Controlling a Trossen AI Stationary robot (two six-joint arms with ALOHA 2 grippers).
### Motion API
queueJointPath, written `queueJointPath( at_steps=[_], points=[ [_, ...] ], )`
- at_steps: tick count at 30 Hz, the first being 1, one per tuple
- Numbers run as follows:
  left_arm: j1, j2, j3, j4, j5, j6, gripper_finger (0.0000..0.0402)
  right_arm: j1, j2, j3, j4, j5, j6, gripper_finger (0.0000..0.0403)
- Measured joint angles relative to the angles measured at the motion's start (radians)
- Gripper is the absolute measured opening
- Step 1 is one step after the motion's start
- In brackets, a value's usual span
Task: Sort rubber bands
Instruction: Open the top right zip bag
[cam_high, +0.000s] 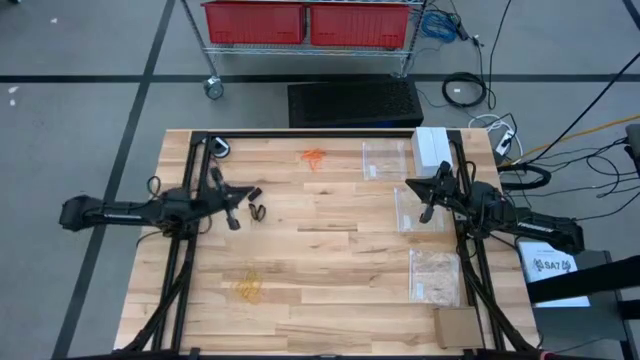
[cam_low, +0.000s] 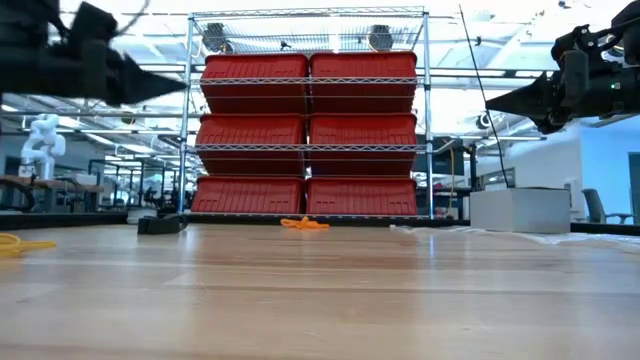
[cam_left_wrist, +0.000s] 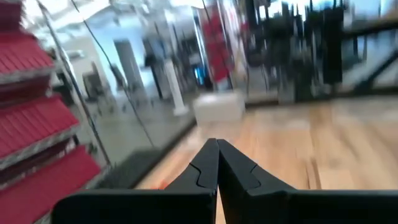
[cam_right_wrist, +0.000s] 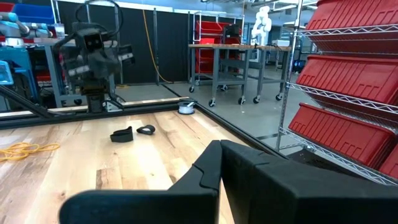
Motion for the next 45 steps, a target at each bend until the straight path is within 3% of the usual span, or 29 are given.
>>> queueJointPath(
  at_steps=[4, 15, 24, 33, 41, 45],
  points=[
    [0.008, 0.226, 0.084, 0.104, 0.005, 0.028, 0.0006, 0.000, 0.000, 0.000, 0.000, 0.000, 0.000, 0.0000],
    [0.105, 0.836, 0.470, 0.079, 0.108, 0.074, 0.0006, 0.000, 0.000, 0.000, -0.001, 0.000, 0.000, 0.0000],
    [0.206, 1.125, 0.698, 0.051, 0.209, 0.180, 0.0006, 0.000, 0.000, 0.000, 0.000, 0.000, 0.000, 0.0000],
    [0.245, 1.426, 1.065, -0.221, 0.343, 0.180, 0.0006, 0.000, 0.000, 0.000, 0.000, 0.000, 0.000, 0.0000],
    [0.213, 1.692, 1.392, -0.281, 0.327, 0.096, 0.0006, 0.000, 0.000, 0.000, 0.000, 0.000, 0.000, 0.0000],
    [0.197, 1.800, 1.506, -0.280, 0.235, 0.073, 0.0006, 0.000, 0.000, 0.000, 0.000, 0.000, 0.000, 0.0000]
  ],
)
